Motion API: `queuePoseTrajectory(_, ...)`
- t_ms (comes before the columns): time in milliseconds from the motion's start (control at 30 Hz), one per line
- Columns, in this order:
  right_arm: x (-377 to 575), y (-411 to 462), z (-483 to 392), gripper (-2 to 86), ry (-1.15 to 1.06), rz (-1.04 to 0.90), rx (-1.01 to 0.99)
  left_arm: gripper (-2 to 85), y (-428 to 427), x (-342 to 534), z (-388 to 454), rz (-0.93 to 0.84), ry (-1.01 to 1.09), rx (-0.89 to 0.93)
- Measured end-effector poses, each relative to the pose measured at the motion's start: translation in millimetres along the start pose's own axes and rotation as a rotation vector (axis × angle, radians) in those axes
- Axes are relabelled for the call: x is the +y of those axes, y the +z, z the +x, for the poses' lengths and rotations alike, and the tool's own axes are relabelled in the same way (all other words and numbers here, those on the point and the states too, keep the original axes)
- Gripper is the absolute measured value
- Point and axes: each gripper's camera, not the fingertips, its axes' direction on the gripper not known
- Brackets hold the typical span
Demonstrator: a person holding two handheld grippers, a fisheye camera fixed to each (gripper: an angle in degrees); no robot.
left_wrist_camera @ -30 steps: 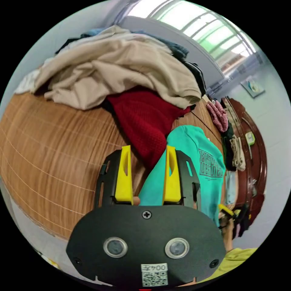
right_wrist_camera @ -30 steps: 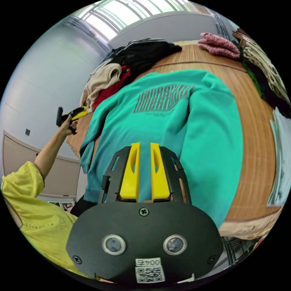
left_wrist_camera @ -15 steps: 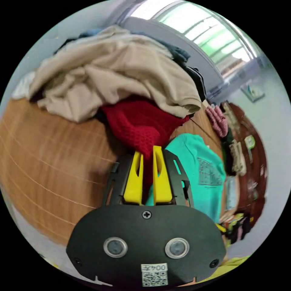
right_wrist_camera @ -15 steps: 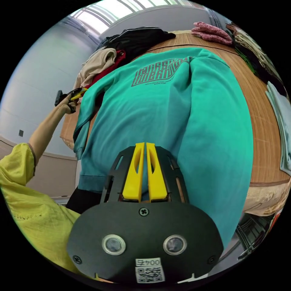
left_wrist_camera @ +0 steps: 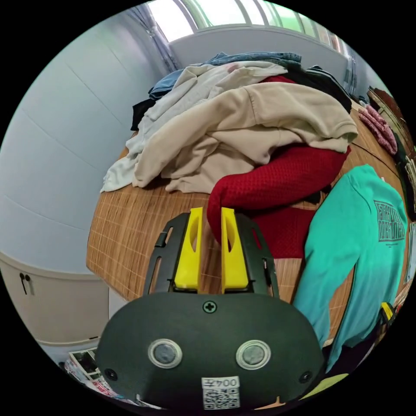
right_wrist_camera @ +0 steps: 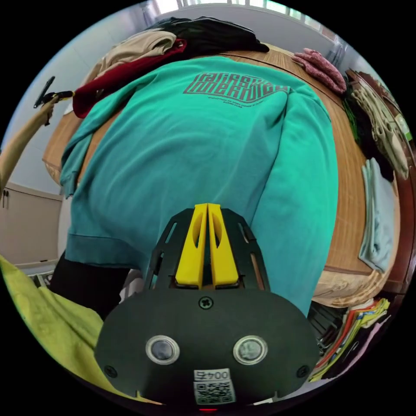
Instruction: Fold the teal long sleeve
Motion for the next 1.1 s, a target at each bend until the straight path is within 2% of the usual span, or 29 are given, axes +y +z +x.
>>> queuePoseTrajectory(100,10.2,-14.4,-7.8,-0.6,-0.007,0.016,0.069,6.1,3.0,49.4,3.8,0.021,-0.028,-0.03)
queuePoseTrajectory(167,16.2,-25.8,-3.8,-0.4,0.008,0.024,0.063,5.7,6.2,82.9,3.0,-0.013,-0.032,0.016)
queuePoseTrajectory(267,25.4,-49.3,17.9,0.6,0.071,0.047,-0.032,5.4,3.5,146.4,6.0,-0.032,-0.052,0.172)
queuePoseTrajectory(367,46.1,-100.6,46.0,5.6,0.074,0.089,-0.238,5.8,-10.7,210.3,19.9,0.002,-0.066,0.327)
queuePoseTrajectory(433,93.6,-158.3,81.6,9.3,0.193,0.2,-0.235,6.2,-22.5,245.3,28.9,0.032,-0.071,0.394)
queuePoseTrajectory(533,170.1,-208.5,138.4,14.3,0.362,0.257,-0.236,7.1,-42.5,297.5,38.9,0.104,-0.081,0.512)
queuePoseTrajectory(600,217.6,-221.2,172.1,17.1,0.464,0.252,-0.248,7.6,-48.2,330.2,38.9,0.143,-0.133,0.606)
queuePoseTrajectory(700,284.7,-217.9,209.9,20.4,0.604,0.237,-0.409,7.8,-41.8,356.9,42.1,0.147,-0.217,0.71)
queuePoseTrajectory(800,317.8,-203.8,209.5,19.9,0.665,0.252,-0.565,7.7,-34.3,362.4,62.7,0.099,-0.183,0.706)
queuePoseTrajectory(867,322.0,-194.8,198.4,14.6,0.682,0.248,-0.629,7.6,-32.4,360.9,76.1,0.057,-0.153,0.646)
queuePoseTrajectory(933,317.1,-201.9,172.8,4.6,0.616,0.298,-0.679,7.6,-32.7,359.3,85.8,0.035,-0.129,0.614)
queuePoseTrajectory(1100,290.3,-270.0,123.6,3.3,0.498,0.342,-0.461,7.2,-35.2,360.4,112.3,-0.009,-0.042,0.479)
